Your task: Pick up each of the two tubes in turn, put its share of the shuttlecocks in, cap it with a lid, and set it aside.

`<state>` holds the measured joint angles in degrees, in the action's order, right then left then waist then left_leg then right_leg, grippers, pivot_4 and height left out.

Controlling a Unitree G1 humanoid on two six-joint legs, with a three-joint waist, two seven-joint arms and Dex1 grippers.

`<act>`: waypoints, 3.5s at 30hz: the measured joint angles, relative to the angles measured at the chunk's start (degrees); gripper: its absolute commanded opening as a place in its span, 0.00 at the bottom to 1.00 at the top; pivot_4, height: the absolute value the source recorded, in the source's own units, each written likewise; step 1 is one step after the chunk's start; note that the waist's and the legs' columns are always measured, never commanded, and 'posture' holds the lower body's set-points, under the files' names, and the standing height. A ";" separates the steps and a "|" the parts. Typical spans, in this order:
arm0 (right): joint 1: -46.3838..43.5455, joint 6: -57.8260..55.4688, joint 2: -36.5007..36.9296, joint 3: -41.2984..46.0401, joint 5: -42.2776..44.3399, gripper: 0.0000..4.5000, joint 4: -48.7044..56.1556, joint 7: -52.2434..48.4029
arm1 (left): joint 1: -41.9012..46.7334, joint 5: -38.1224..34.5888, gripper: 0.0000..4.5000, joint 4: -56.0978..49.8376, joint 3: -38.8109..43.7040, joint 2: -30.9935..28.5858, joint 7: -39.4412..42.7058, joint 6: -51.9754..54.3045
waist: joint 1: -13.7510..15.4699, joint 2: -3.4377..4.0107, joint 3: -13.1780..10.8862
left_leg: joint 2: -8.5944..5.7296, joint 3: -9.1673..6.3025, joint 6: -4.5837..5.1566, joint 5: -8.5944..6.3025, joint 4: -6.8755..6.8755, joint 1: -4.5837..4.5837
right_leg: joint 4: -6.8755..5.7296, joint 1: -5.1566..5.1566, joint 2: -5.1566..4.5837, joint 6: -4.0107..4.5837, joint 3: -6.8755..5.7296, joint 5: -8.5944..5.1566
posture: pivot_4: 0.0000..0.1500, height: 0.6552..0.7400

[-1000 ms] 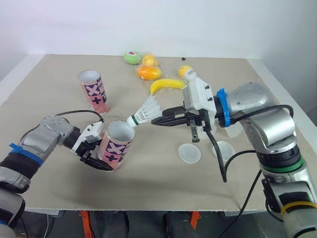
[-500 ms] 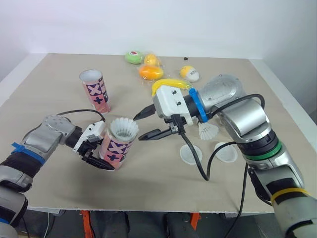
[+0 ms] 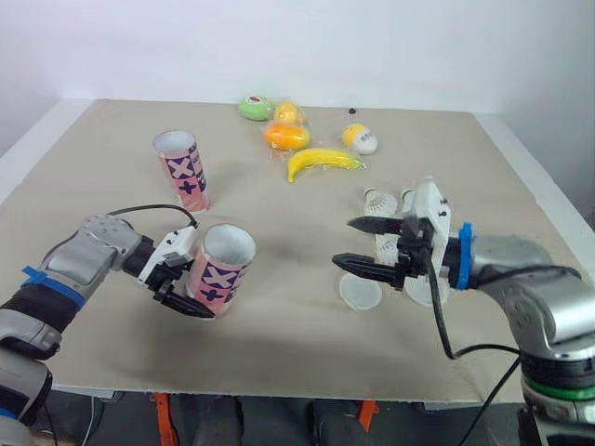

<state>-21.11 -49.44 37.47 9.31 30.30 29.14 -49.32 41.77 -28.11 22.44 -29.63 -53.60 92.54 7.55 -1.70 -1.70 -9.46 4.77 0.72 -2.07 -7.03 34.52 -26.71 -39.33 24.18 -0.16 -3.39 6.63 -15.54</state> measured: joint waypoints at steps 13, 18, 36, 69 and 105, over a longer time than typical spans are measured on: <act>11.89 -14.49 -8.43 8.47 -0.27 0.94 6.82 26.17 | 1.23 -0.11 0.73 2.31 -1.48 1.11 0.06 -1.47 | -0.12 -0.10 0.07 | -0.03 -0.09 0.05 0.11 0.18 0.02 | 0.01 -0.17 -0.04 -0.07 -0.02 -0.08 | 1.00 0.91; 12.28 -16.87 -9.94 7.92 -0.43 0.94 6.83 30.11 | 1.26 -0.43 0.73 2.93 -1.58 1.41 0.07 -1.55 | -0.14 -0.09 0.08 | -0.04 -0.10 0.05 0.11 0.18 0.02 | 0.01 -0.19 -0.04 -0.09 -0.01 -0.11 | 1.00 0.91; 4.46 -9.59 -11.41 -2.22 -6.95 0.94 -5.63 33.60 | 1.40 -0.51 0.73 3.38 -1.41 2.41 0.06 -1.56 | 0.14 -0.06 0.10 | -0.09 -0.11 0.06 0.11 0.21 0.02 | 0.03 -0.29 -0.06 -0.19 -0.01 -0.18 | 1.00 0.91; -25.36 13.30 8.89 -22.22 -6.47 0.02 0.59 -9.15 | 3.57 0.15 0.73 6.15 -2.21 4.38 0.08 -2.81 | 0.37 0.21 -0.04 | -0.05 0.08 0.06 0.11 0.27 0.02 | 0.11 -0.24 -0.23 -0.16 -0.13 -0.16 | 1.00 0.91; -47.71 18.79 -9.90 -30.86 -11.74 0.32 -35.63 -29.17 | 7.93 -0.66 0.73 8.69 -6.29 4.54 0.06 -3.52 | 0.48 0.31 -0.10 | -0.02 0.08 0.05 0.12 0.13 -0.13 | -0.15 0.05 -0.13 0.07 -0.18 -0.01 | 1.00 0.91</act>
<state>-68.82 -30.65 27.56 -21.55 18.56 -6.49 -78.48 49.71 -28.77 31.13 -35.92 -49.06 92.60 4.03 -1.22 -1.39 -9.56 4.75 0.80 -2.03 -6.92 34.65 -26.84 -39.49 24.23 -0.30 -3.32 6.46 -15.54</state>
